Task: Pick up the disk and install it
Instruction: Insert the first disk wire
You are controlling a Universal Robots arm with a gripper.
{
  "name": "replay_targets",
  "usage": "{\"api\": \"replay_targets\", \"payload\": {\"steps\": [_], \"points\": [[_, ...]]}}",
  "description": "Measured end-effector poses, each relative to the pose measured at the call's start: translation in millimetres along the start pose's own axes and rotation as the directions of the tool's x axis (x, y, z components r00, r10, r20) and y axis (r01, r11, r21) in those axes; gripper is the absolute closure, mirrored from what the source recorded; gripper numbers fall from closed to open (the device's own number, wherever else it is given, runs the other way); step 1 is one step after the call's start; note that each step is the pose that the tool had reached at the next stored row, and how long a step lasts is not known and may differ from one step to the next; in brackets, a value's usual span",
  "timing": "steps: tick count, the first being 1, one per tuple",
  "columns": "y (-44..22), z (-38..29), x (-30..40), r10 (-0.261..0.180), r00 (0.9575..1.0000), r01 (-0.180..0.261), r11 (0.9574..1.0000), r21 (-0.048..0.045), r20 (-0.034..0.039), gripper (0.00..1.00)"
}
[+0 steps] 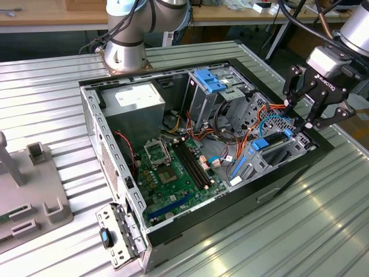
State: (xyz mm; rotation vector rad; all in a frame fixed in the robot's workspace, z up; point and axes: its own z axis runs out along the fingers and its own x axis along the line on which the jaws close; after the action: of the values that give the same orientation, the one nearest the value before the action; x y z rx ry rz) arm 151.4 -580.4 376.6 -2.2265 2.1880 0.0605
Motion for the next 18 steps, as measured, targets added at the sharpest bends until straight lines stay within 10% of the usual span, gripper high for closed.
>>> {"api": "replay_targets", "payload": {"steps": [18], "points": [[-17.4, 0.4, -14.7, 0.0, 1.0, 0.0, 1.0, 0.0, 0.0, 0.5]]}}
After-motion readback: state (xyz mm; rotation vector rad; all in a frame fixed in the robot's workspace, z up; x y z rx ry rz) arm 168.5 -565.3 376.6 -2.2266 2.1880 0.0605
